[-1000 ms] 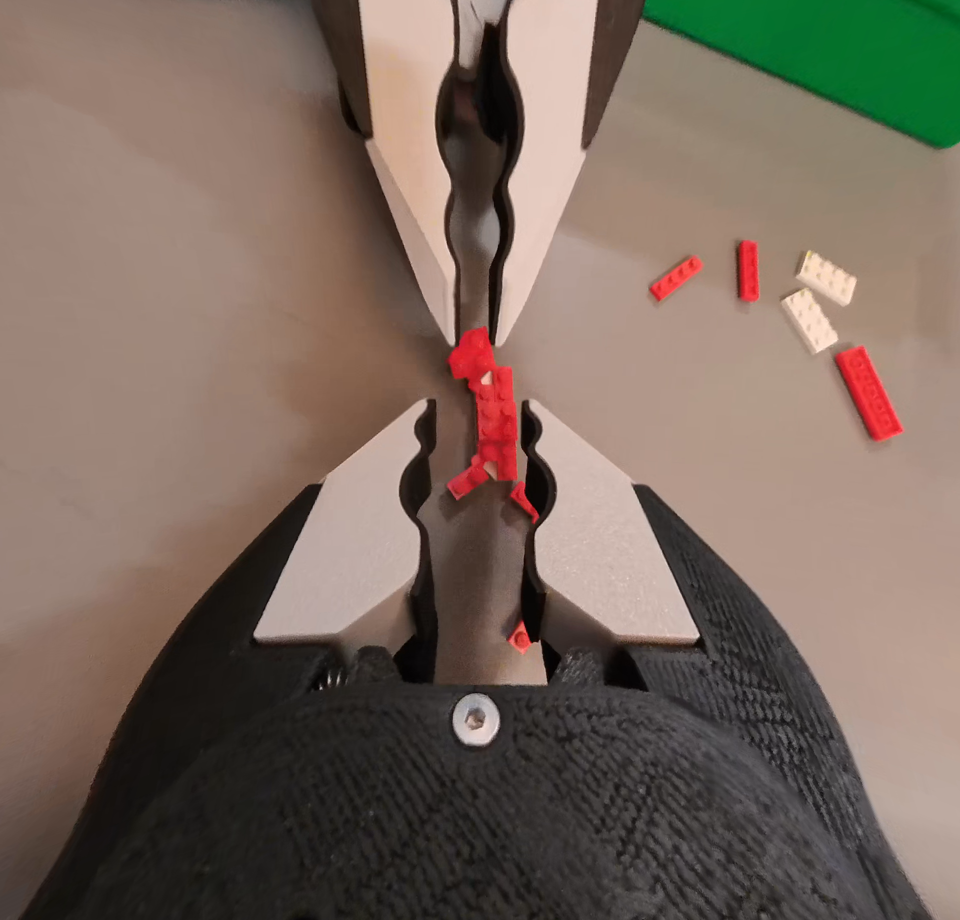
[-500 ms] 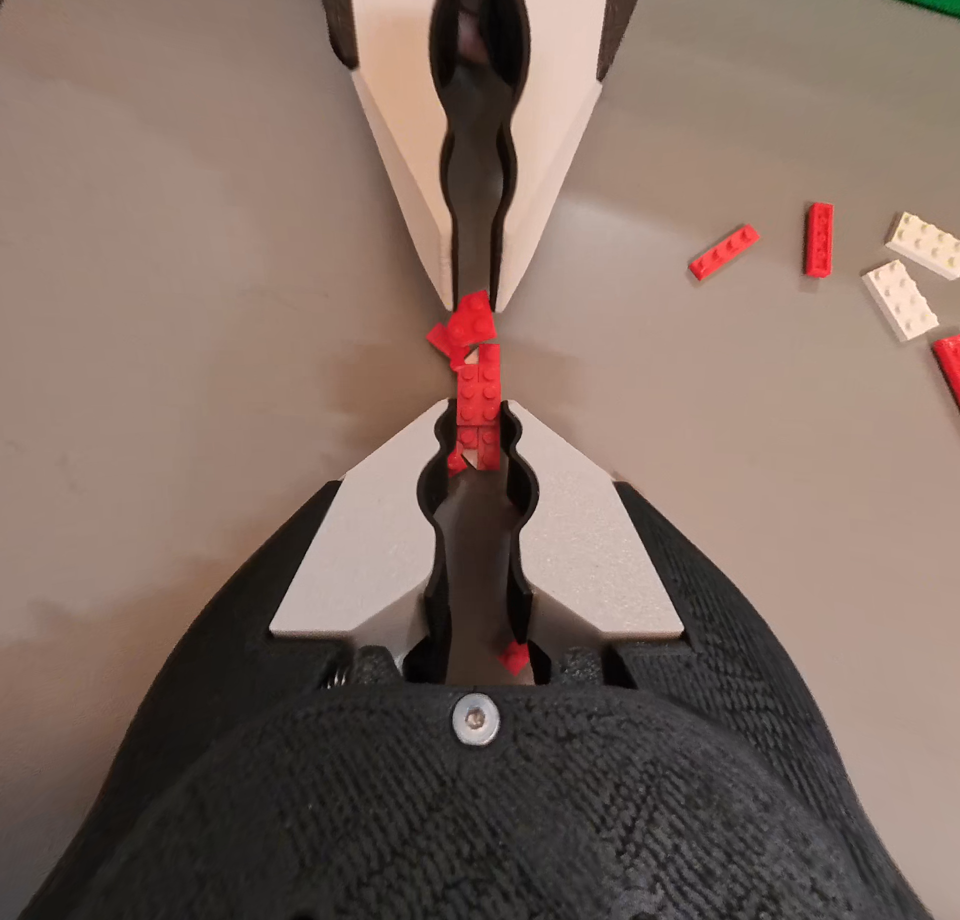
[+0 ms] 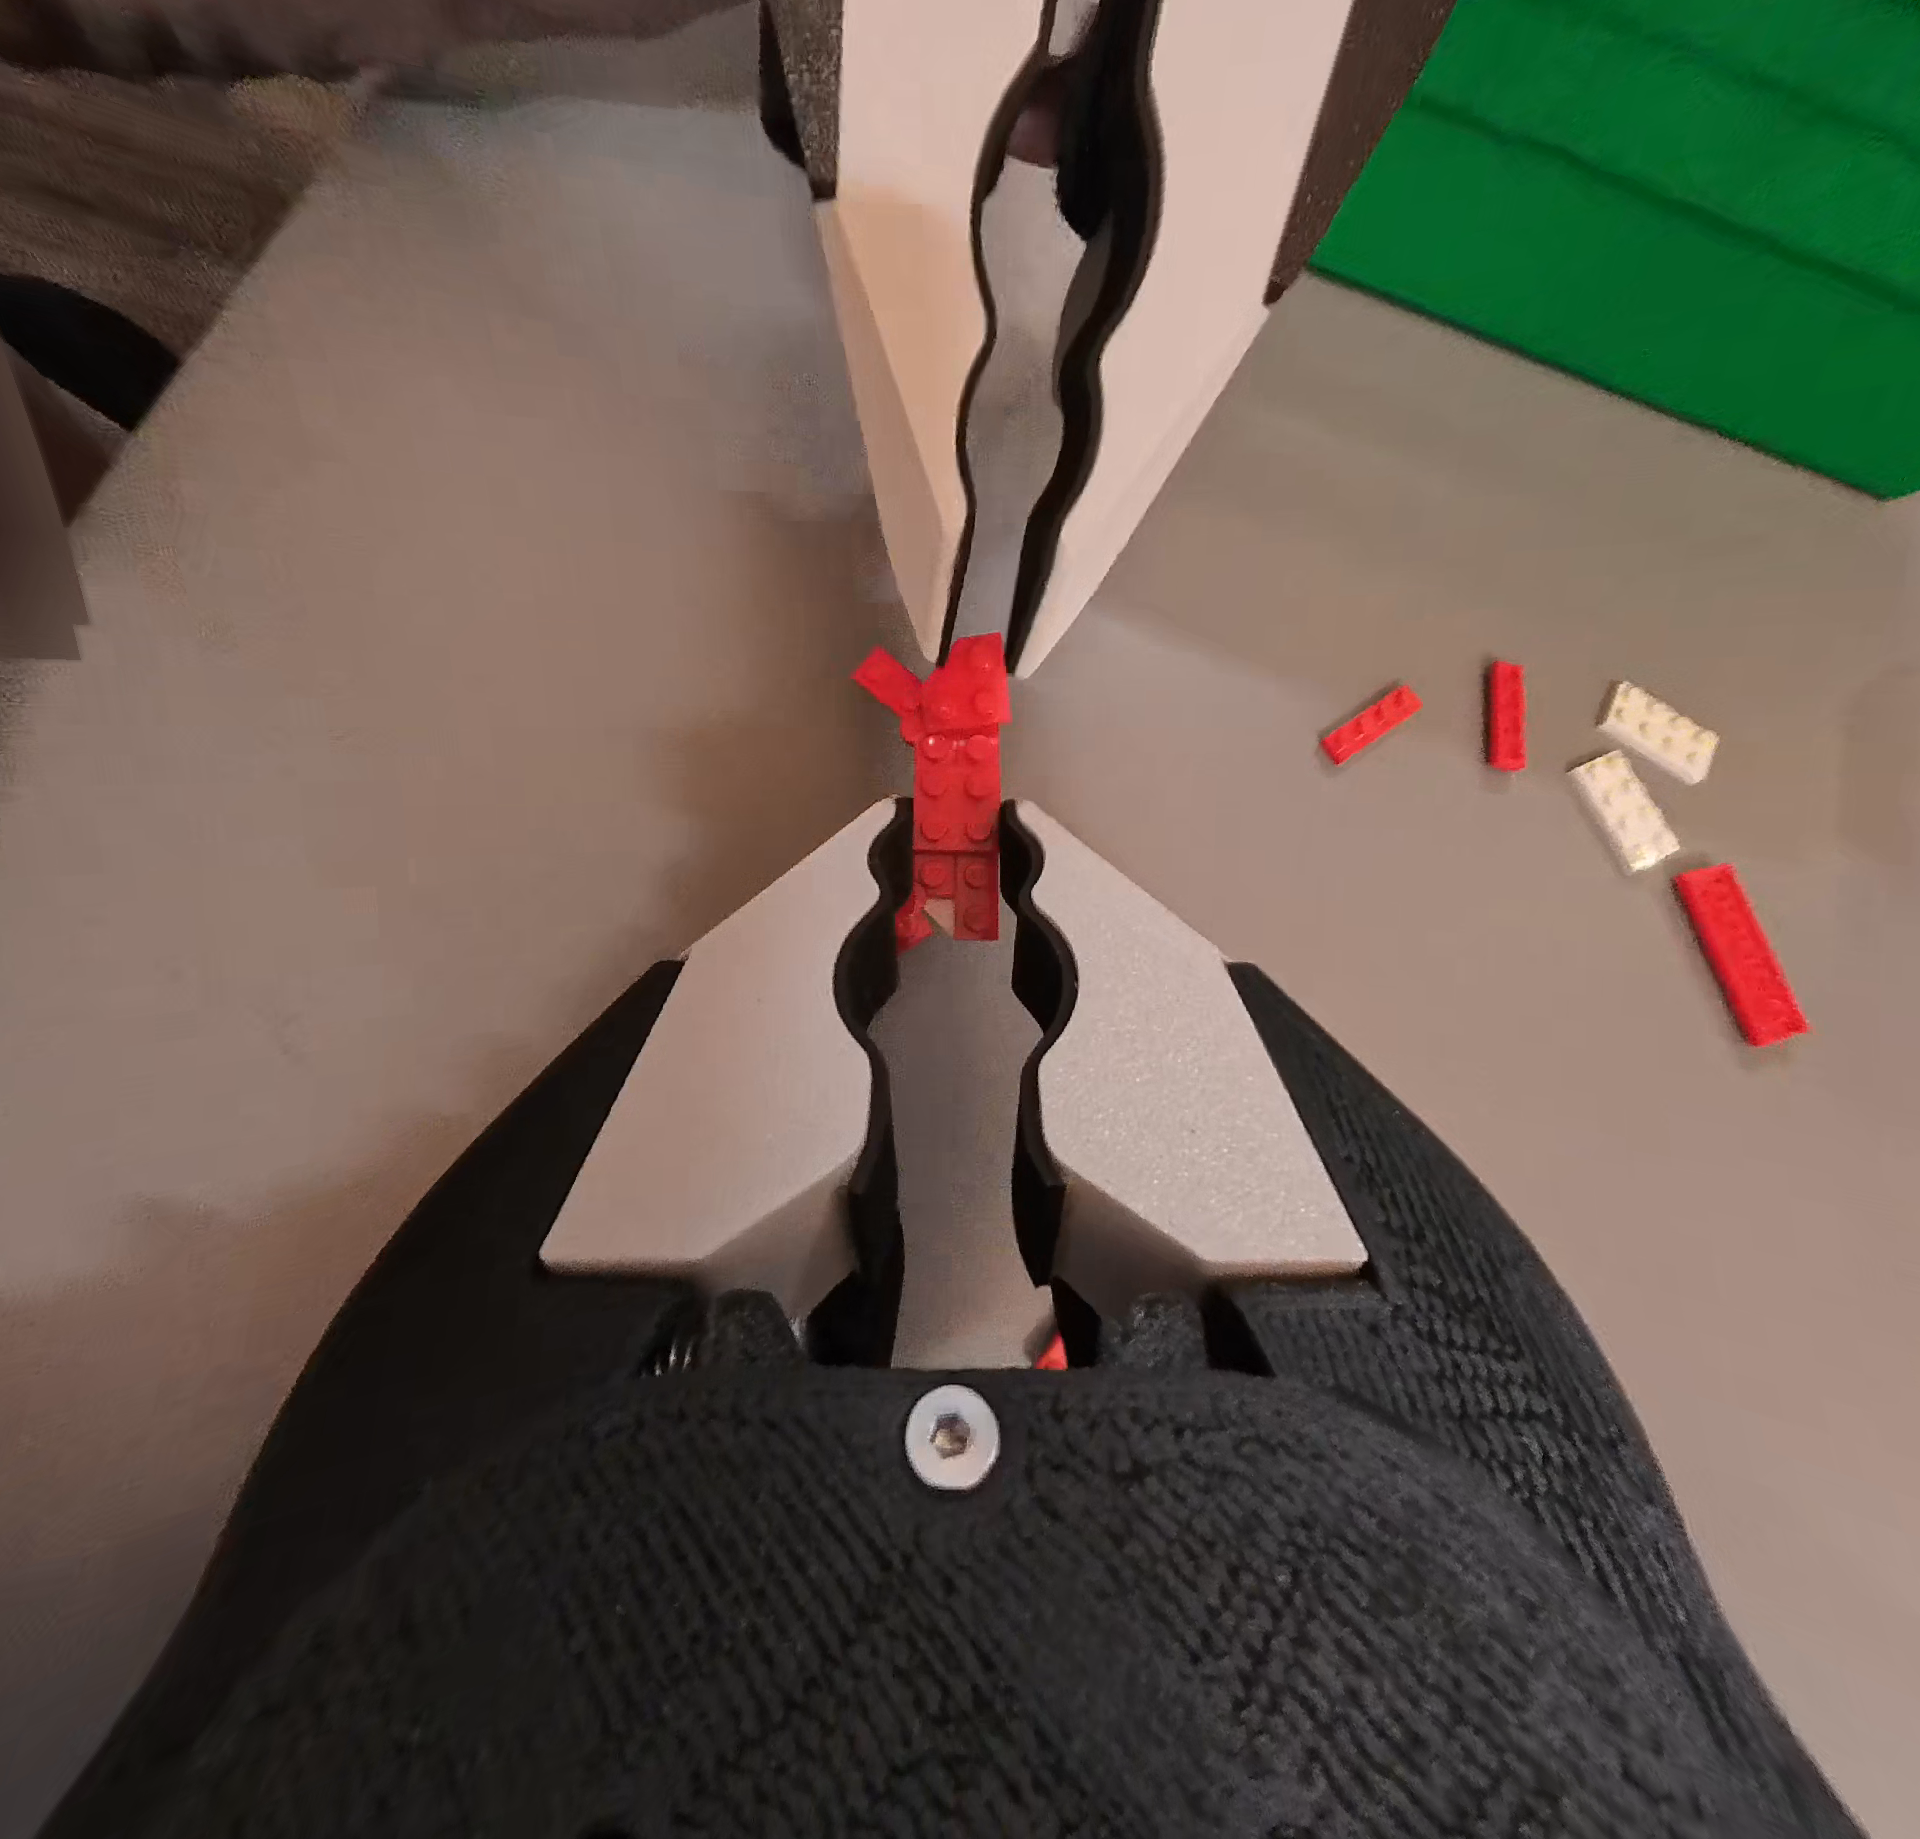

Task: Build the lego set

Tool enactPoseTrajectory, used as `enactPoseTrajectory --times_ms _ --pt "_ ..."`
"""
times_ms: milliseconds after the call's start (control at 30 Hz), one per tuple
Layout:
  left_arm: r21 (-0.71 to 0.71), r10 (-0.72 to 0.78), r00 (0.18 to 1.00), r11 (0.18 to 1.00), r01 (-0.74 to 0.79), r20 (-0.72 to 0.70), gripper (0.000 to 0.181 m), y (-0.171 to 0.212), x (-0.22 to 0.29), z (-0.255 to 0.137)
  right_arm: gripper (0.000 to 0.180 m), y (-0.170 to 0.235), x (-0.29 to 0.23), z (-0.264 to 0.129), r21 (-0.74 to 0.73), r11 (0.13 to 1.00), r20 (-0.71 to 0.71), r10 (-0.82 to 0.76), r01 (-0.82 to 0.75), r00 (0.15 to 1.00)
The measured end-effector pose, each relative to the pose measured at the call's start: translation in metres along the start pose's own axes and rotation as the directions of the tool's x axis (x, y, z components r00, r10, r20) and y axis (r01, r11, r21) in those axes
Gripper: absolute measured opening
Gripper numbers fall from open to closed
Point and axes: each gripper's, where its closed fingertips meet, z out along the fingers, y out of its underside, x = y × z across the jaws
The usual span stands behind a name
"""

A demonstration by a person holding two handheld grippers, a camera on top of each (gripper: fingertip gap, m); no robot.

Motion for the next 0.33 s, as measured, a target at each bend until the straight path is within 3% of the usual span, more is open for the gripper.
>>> enactPoseTrajectory --times_ms 33,333 --pt "-0.001 0.006 1.0 1.0 -0.006 -0.008 0.009 -0.008 0.002 -0.005 0.014 -0.006 0.0 -0.005 0.016 1.0 -0.007 -0.007 0.007 1.0" --pt "-0.164 0.09 0.994 0.982 -0.098 -0.056 0.009 -0.05 0.015 -0.024 0.014 -0.035 -0.002 -0.046 0.13 0.99 -0.059 -0.041 0.048 0.997"
